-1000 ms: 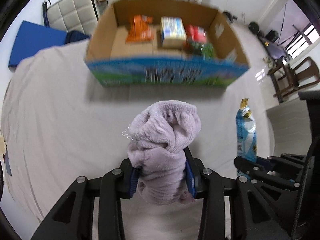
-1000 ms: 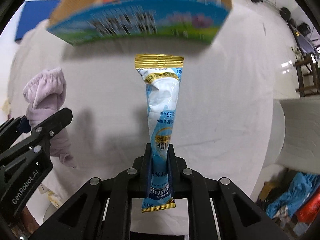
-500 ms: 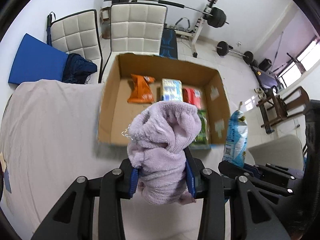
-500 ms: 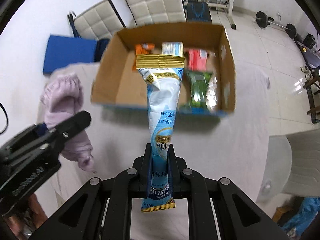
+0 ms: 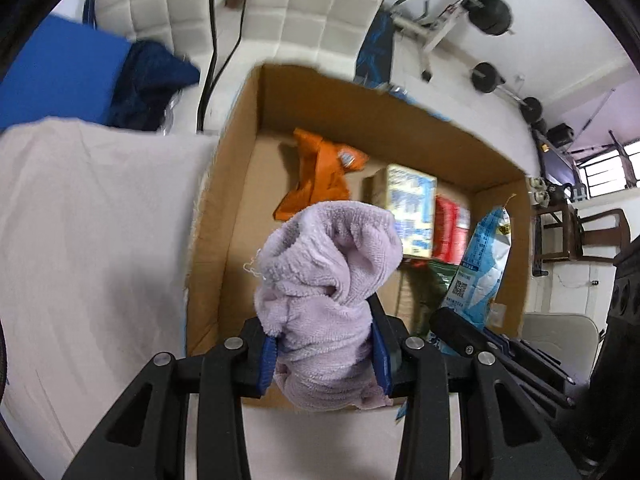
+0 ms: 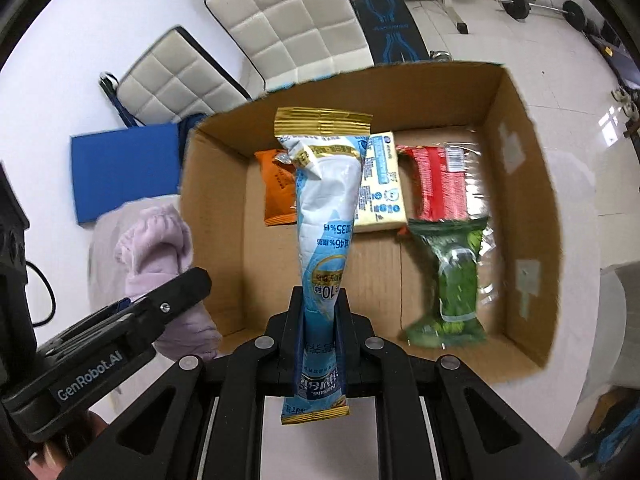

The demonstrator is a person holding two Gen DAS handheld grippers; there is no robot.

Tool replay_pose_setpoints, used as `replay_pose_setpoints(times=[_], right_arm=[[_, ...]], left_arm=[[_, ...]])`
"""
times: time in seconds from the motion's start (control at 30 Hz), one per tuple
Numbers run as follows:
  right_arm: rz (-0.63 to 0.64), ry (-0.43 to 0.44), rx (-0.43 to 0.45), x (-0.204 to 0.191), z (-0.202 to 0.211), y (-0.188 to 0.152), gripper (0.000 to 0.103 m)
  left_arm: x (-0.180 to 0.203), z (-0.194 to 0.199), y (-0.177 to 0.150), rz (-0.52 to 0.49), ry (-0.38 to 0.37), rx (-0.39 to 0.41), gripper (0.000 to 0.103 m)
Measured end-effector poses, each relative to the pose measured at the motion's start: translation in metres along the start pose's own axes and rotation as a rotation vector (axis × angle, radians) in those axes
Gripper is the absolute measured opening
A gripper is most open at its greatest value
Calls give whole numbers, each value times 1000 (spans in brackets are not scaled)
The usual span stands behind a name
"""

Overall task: Organize soft objects
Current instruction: 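Carry the cloth with the left tool while the right tool carries the tube into the box, then open both tools to release the cloth and tube into the box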

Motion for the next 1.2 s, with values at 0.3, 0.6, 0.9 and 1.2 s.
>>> replay_pose_setpoints(times=[0.3, 0.6, 0.9, 1.2], right_arm=[[51, -29, -122, 21, -81, 15, 14], [82, 11, -207, 29, -114, 19, 16], [89, -36, -214, 38, -111, 18, 37], [96, -146, -155, 71, -66, 7, 38]], left_arm=[[-6, -50, -3, 0, 18, -108, 37], [-10, -66, -1, 27, 24, -180, 39], [-11, -52, 7, 20, 51, -139, 49], [-17, -21, -4, -18, 136, -22, 52]])
Point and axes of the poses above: each gripper's, at about its wrist camera, not at the fingertips, and z roughly against the way its jaws point, x to its right, y to its top, the point moved 10 cm from there along -z, roughly the way its jaws point, and after that the axes turned 7 degrees about y, right-handed, at the moved point
